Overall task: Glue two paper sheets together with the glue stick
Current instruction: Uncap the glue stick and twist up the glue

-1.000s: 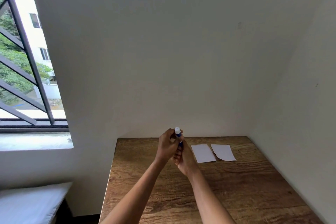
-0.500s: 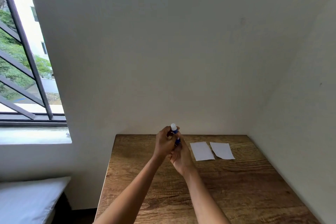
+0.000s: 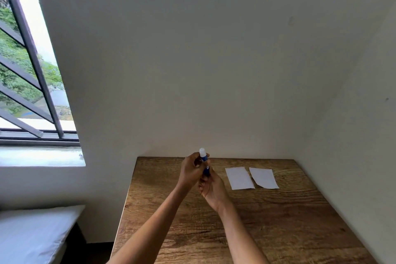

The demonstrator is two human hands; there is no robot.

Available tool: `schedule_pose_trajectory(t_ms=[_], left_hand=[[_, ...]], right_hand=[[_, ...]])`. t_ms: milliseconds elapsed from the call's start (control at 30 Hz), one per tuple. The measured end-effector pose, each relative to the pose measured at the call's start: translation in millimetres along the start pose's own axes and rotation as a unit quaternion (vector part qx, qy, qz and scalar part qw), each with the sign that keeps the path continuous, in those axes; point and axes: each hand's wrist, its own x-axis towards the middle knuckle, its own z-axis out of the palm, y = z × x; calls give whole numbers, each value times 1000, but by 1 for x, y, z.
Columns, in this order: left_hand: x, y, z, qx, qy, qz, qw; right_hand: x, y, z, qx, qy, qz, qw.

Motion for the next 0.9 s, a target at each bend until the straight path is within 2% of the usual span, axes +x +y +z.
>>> schedule_pose_trajectory(t_ms=[133,300,467,667,800,900], left_hand=[[-3,-3,5,31,-13,1,999],[3,-6,-1,0,3,-22,1000],[1,-10,4,31,-13,-10,999],[8,-16,-2,22,3,-13,1000],[8,-18,2,41,-23,-3,999],[11,-26,0,41,-20,-7,999]], right_hand=[[4,5,2,-46,52,35,997],[3,7,0,44,-9,13,999],[9,8,0,-16,36,48,998],[12,12,-3,28,3,35,999],[20,13,-5,-54,40,48,997],[26,14,-7,-193,95,19,976]])
